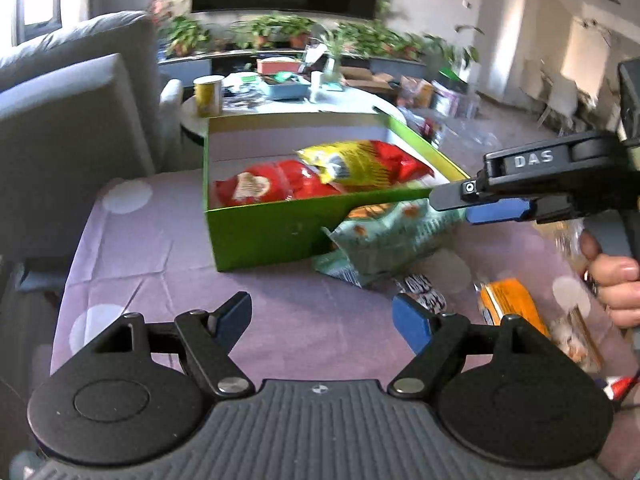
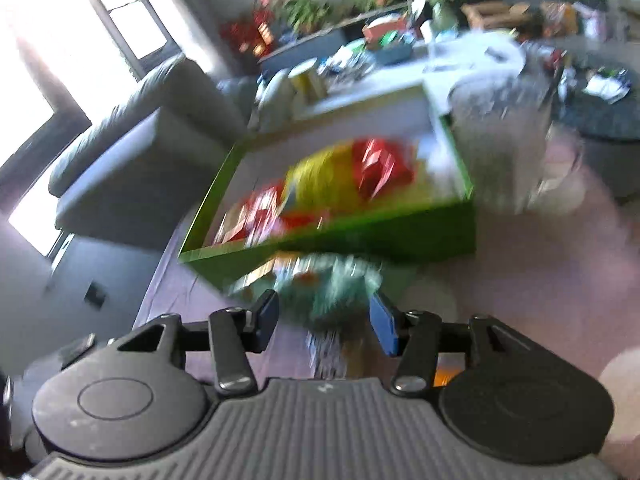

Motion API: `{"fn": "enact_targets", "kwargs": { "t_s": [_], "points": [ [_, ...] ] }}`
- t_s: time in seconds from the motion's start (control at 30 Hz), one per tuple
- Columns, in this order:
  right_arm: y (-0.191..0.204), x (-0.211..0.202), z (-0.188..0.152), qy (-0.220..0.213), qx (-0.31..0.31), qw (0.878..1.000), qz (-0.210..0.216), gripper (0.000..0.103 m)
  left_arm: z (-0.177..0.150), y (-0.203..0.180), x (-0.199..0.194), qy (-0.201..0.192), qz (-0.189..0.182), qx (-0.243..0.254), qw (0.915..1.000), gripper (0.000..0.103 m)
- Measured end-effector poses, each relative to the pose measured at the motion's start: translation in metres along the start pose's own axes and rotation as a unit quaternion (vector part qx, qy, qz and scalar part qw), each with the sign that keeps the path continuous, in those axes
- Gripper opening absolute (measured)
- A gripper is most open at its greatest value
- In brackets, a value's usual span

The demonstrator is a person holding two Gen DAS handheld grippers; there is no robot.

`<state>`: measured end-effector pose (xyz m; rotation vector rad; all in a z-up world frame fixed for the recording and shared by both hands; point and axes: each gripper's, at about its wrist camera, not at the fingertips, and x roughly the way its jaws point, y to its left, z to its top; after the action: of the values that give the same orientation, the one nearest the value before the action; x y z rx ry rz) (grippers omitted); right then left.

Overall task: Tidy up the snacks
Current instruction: 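Move the right tool down to the green cracker bag on the table, then close the right tool on the green cracker bag and lift it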

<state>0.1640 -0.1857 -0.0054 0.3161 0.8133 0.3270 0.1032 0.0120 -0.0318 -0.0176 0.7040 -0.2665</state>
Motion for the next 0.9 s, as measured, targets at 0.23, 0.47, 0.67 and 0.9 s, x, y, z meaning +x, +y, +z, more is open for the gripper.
{"fn": "enact_targets", "kwargs": {
  "t_s": [0.23, 0.47, 0.67, 0.9],
  "points": [
    [-0.016, 0.034, 0.011, 0.023, 0.038, 0.998, -0.045, 0.053, 0.015, 0.019, 0.016, -0.007, 0.02, -0.078, 0.9967, 0.076],
    [0.003, 0.035, -0.02, 0.047, -0.044, 0.998, -0.015, 0.053, 0.019, 0.024, 0.029, 0.001, 0.036, -0.098, 0.9946, 0.077],
    [0.026, 0.019, -0.067, 0.083, -0.142, 0.986, 0.029, 0.054, 0.004, 0.031, 0.024, 0.015, 0.048, -0.098, 0.9939, 0.077],
    [0.02, -0.011, -0.074, 0.094, -0.14, 0.983, 0.078, 0.054, -0.006, 0.04, 0.021, 0.029, 0.057, -0.104, 0.9925, 0.078]
  ]
}}
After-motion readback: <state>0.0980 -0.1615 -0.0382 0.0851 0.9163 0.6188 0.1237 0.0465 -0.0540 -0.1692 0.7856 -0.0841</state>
